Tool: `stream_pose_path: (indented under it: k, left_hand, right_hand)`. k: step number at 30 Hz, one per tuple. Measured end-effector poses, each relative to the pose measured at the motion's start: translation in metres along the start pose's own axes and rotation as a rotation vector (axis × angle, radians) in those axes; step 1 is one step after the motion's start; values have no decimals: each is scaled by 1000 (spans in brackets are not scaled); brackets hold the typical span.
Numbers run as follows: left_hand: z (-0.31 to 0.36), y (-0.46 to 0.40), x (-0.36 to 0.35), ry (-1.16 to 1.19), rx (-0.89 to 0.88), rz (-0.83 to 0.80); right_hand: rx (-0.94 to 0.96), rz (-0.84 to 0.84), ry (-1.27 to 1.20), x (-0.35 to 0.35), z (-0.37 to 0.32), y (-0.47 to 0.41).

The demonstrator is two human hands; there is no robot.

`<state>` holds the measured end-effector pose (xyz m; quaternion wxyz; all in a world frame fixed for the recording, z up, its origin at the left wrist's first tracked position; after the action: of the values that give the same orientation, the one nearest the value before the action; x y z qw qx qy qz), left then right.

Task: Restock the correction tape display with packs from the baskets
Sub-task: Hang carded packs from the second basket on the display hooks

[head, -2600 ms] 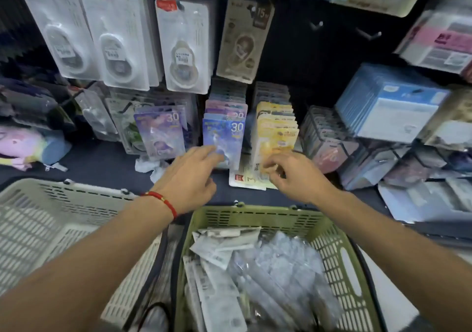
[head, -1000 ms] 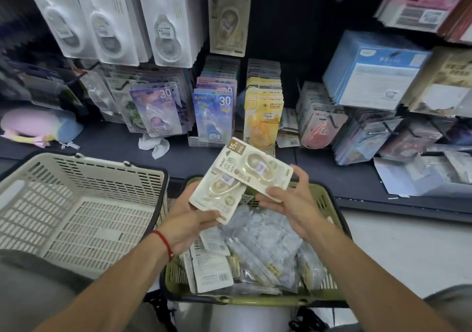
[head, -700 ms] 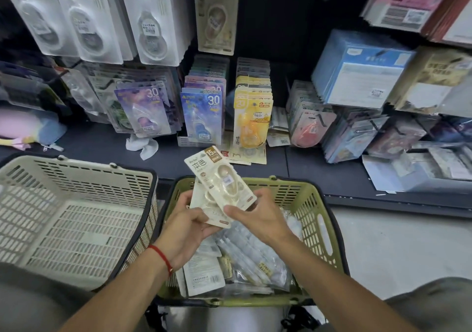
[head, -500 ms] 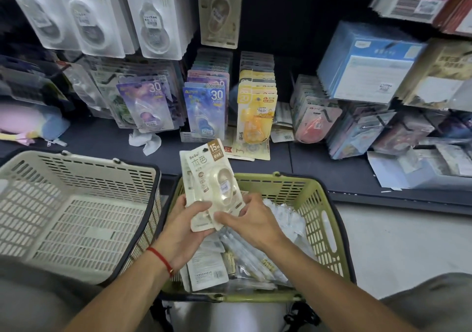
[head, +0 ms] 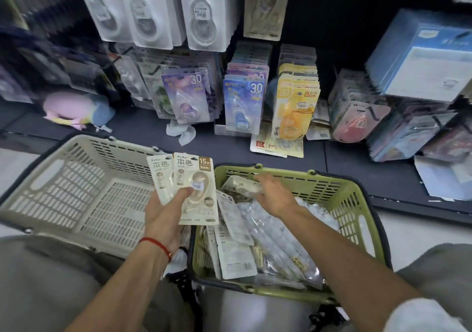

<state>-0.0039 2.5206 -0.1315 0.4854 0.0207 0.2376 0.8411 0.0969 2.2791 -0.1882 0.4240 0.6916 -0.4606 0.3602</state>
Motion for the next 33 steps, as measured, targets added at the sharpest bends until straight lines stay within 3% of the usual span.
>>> stream_pose_path:
  k: [5,8,15,19,22,26,30,33]
  left_hand:
    - [-10,5,12,-2,17,17]
    - [-10,5,19,-22,10,23]
    - [-9,1,22,-37,-70,97]
    - [-10,5,2,-67,-91,22]
    - [-7,14,-22,-47,-100,-92]
    - [10,24,-50,-42,-133,-203]
    - [42,24,-68,-58,-172,-306]
    - [67,18,-81,-92,-208,-433]
  right_hand:
    - [31,78,178,-36,-12,-16]
    - [-3,181,110,-41,-8,-20]
    - [-102,323,-712,22,8,-3]
    - [-157,171,-1185,53,3,18]
    - [-98,76,-1333,67,-6,37]
    - [-8,59,-1172,88,-14,51]
    - [160,133,-612,144,-13,61]
    - [275,68,-270,189,-16,69]
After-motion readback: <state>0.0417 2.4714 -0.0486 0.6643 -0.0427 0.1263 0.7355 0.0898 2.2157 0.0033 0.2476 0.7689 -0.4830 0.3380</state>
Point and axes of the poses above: each hand's wrist, its own y-axis away from the middle knuckle, its own x-axis out of the back of the hand, z = x × y, the point moved 3 cm from there along -y, towards the middle knuckle
